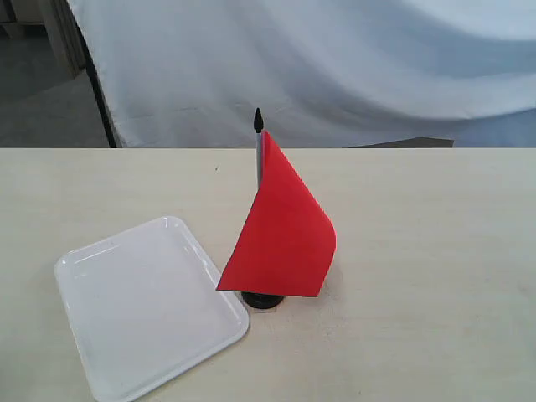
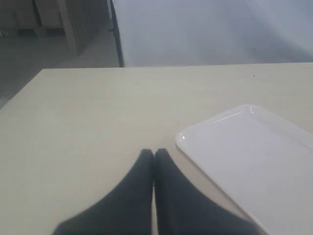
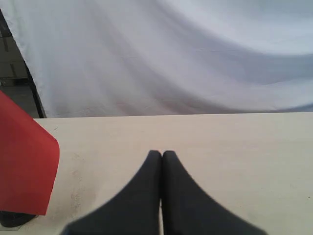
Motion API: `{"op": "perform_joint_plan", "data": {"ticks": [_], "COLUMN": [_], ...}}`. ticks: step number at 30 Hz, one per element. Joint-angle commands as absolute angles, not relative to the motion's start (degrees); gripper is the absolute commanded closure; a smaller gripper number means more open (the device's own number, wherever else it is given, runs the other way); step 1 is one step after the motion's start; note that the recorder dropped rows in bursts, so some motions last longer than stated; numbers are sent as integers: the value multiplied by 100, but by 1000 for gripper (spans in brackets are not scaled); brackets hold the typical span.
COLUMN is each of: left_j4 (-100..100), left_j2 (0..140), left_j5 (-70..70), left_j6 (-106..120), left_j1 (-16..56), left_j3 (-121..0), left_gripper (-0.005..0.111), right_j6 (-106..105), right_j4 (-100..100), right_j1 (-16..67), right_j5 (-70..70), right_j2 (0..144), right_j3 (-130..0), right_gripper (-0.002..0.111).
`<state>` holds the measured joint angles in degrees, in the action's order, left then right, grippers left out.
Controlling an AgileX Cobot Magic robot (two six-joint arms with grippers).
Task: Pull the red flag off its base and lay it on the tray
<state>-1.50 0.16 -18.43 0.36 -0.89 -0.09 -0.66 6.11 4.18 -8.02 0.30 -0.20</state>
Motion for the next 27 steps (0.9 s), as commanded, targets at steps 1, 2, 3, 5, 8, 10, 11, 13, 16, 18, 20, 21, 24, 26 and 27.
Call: {"op": "perform_joint_plan", "data": {"ticks": [1,2,3,5,8,10,11,13,16,18,20,21,24,26,27], "left_j4": [-175,-175,-175,-175,-175,-175,-175,-175,-175,-175,-175,-175,-175,-175,-175], "left_j2": [0,0,0,0,0,0,0,0,0,0,0,0,0,0,0], "left_j5": [-1859,-1859,-1859,-1859,-1859,-1859,-1859,-1859,-1859,-1859,-1859,-1859,-1859,-1859,-1859], "left_j6": [0,0,0,0,0,0,0,0,0,0,0,0,0,0,0], "left_j1": [-66,-66,-66,-66,-66,-66,-66,-66,-66,-66,-66,-66,-66,-66,-66], "left_j3": [0,0,0,0,0,0,0,0,0,0,0,0,0,0,0], "left_gripper": [107,107,107,107,107,107,107,107,107,107,107,107,107,107,107], "right_j6": [-74,-74,-74,-74,-74,-74,-74,-74,-74,-74,-73,-73,-73,-73,-73], "right_j4": [598,598,598,598,598,598,598,598,598,598,598,598,598,598,598], "right_j1": [427,427,427,427,427,427,427,427,427,427,427,427,427,427,427], "right_j5": [-762,-762,-762,-762,-762,-762,-762,-762,-762,-762,-697,-581,159,1030,1475], "right_j2": [0,0,0,0,0,0,0,0,0,0,0,0,0,0,0], "right_j3": [0,0,0,0,0,0,0,0,0,0,0,0,0,0,0], "right_gripper": [109,109,109,109,109,109,109,109,109,109,109,109,109,109,109]}}
